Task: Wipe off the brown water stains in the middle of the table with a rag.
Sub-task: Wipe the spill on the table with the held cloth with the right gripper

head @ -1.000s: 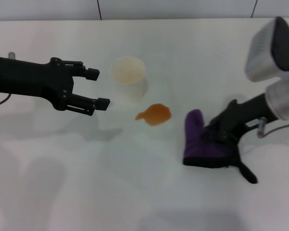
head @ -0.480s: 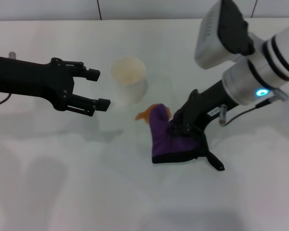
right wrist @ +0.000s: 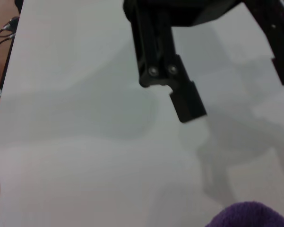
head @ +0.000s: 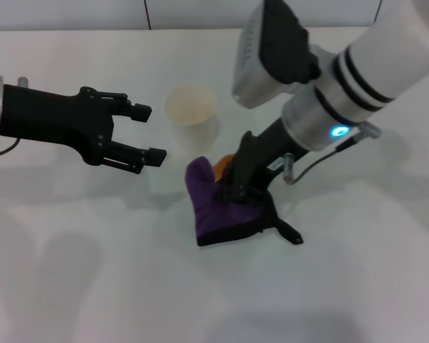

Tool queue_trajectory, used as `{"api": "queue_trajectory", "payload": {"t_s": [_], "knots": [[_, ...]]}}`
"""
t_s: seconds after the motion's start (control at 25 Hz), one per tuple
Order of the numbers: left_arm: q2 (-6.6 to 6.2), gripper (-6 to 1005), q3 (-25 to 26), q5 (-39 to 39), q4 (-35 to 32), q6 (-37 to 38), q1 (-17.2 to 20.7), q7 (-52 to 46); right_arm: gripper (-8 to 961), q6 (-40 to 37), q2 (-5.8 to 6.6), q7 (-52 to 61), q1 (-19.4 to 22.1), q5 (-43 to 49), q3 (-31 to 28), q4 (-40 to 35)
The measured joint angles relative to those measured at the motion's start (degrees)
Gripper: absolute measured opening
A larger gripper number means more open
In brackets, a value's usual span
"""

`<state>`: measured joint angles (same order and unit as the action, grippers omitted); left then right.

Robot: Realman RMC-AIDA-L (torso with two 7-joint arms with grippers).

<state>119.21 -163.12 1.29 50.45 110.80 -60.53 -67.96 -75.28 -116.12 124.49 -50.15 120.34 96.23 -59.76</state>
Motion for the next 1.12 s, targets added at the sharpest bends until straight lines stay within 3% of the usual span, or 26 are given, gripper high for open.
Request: {"api": "queue_trajectory", "payload": {"t_s": [1.12], "knots": [[0.05, 885, 0.00, -0.92, -3.10, -4.79, -1.31, -0.90, 82, 13.31, -0.07, -5.14, -8.70, -5.75, 7.51, 15.24]]}}
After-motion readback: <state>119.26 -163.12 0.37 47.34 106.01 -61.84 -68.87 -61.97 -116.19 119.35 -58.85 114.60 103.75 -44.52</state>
